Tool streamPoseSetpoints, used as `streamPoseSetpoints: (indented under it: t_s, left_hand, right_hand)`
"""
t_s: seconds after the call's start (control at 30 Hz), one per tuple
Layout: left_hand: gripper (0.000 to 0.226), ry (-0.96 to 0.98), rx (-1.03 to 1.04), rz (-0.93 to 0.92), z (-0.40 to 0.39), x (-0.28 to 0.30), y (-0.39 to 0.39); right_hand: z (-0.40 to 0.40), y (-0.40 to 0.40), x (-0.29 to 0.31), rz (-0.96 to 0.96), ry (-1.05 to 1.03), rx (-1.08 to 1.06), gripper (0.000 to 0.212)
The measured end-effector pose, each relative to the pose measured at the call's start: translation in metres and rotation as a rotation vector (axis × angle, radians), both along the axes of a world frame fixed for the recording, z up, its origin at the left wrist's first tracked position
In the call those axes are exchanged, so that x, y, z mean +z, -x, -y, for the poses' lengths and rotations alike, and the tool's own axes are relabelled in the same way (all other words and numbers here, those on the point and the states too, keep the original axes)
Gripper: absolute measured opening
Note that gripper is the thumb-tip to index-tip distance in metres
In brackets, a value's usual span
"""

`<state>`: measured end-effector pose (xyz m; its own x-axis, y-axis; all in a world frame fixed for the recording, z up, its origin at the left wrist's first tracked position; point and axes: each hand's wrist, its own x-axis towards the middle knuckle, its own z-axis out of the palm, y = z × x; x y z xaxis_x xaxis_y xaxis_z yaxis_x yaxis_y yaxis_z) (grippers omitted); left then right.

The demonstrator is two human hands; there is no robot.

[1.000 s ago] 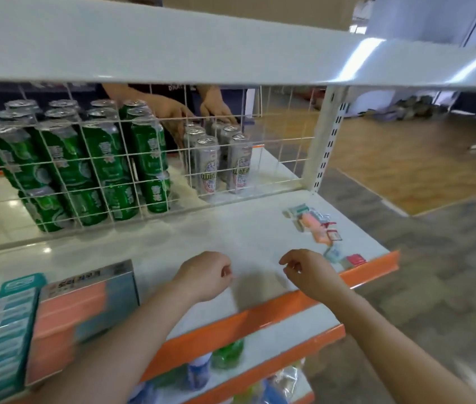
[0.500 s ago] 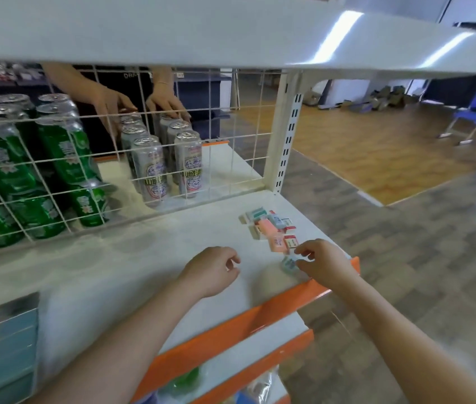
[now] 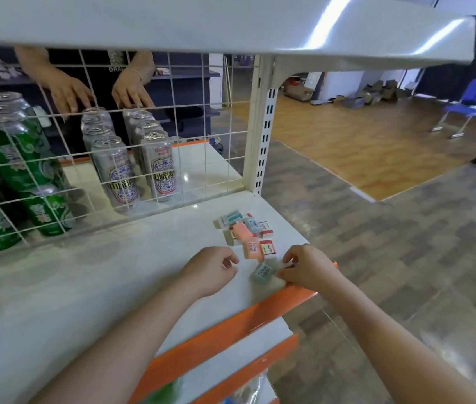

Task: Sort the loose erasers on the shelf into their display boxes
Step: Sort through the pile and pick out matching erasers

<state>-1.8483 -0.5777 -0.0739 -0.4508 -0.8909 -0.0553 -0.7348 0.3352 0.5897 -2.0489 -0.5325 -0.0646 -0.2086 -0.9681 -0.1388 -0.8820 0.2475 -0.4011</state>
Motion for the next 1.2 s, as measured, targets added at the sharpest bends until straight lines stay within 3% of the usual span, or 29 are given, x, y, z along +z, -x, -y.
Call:
streamPoseSetpoints:
  t_s: [0.37,0.57,0.67,0.87,1.2]
  left_hand:
    - [0.033,0.181,-0.05,0.079,0.013,0.003,0.048]
    - [0.047,0.12,-0.105,0.188,0.024,-0.001,0.081]
    - [0.043,0.126,-0.09,0.259,0.027,-0.004,0.089]
    - [0.052,0.111,-0.026,0.272,0.029,-0.003,0.097]
    - [0.04,0.017,0.097,-0.062,0.024,-0.002,0.091]
  right_hand:
    - [0.014,0.025,0.0,0.005,0.024,-0.059,0.035]
    - [0.015,0.04,0.0,0.061,-0.039,-0.013,0.029]
    - [0.015,0.044,0.001,0.077,-0.028,0.002,0.027]
    - [0.013,0.045,-0.001,0.089,-0.008,0.003,0.024]
    - [0.012,0.043,-0.003,0.095,0.021,0.013,0.027]
